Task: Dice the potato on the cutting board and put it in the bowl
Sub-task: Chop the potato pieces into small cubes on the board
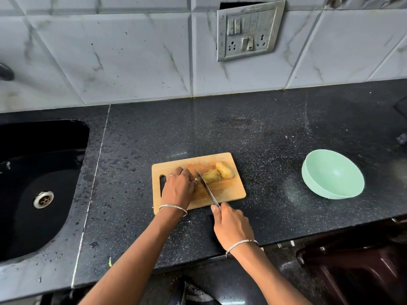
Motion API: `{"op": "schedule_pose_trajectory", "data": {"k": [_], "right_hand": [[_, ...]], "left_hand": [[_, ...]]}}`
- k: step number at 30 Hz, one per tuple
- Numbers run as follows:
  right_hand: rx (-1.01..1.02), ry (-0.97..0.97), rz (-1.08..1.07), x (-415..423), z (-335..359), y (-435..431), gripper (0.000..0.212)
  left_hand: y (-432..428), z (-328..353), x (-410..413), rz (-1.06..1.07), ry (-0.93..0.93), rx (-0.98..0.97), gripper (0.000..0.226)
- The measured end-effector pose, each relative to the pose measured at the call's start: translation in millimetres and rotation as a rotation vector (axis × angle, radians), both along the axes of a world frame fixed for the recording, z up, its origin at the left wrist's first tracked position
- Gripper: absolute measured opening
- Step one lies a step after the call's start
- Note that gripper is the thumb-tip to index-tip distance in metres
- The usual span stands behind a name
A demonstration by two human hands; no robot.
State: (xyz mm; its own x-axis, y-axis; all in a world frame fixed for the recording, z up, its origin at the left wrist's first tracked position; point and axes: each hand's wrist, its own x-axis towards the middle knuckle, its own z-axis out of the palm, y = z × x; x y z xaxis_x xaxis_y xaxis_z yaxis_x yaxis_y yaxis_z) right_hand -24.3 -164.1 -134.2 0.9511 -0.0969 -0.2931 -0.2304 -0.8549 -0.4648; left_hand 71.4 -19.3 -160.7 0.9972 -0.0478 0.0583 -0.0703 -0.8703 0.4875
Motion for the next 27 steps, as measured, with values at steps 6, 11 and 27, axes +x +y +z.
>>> {"op": "schedule_pose_trajectory", "data": {"k": [6, 11, 27], "right_hand": [[-0.018, 0.029, 0.047, 2.3, 0.3, 1.7, 0.039], [-0.078, 0.037, 0.044, 4.5, -1.6, 1.6, 0.038], [0.015, 0.044, 0.004, 6.9, -5.0, 0.0, 0.041]], "left_hand": [[3.5, 2.8, -1.4, -0.002, 0.029, -0.058, 0.010], [8.5, 4.5, -5.1, 0.026, 0.030, -0.069, 0.006], [9.2, 9.2, -4.4, 0.027, 0.001, -0.049, 0.010]]}}
